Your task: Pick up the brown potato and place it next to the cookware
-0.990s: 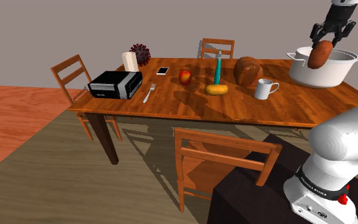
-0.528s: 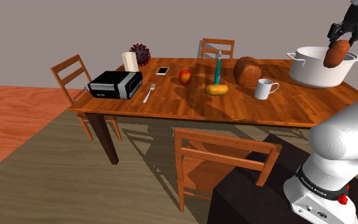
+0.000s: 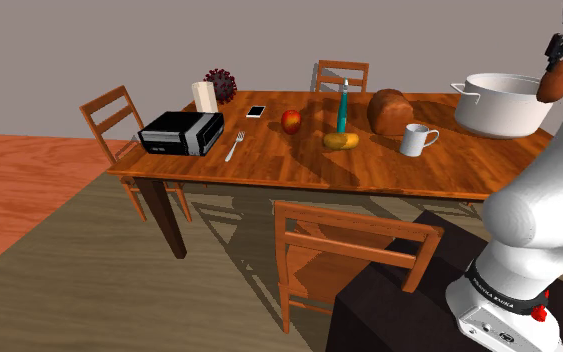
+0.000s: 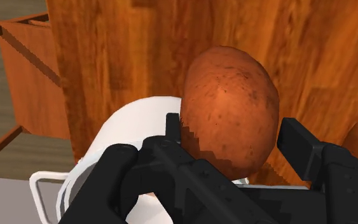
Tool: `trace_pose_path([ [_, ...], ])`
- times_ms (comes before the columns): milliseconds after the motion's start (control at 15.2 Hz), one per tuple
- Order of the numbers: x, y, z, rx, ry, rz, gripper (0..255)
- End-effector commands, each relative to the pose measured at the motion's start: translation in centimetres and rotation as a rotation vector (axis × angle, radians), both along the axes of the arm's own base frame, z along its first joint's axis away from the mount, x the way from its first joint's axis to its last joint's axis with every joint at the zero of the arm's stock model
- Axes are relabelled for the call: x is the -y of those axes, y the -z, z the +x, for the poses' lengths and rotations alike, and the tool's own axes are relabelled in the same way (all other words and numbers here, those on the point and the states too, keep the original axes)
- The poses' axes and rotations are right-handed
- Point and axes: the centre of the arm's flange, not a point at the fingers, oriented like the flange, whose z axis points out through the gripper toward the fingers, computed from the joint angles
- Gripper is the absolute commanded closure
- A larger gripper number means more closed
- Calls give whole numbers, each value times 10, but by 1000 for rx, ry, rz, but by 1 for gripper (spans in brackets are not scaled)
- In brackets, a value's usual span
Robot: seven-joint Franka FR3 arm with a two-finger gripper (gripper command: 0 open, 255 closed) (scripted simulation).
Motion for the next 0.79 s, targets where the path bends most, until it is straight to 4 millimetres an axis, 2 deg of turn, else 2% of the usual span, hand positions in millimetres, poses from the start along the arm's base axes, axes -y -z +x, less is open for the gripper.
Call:
trace_pose_path([
  [0,19,2,-10,1,-3,-1,255],
  [726,19,60,-10,1,-3,-1,255],
])
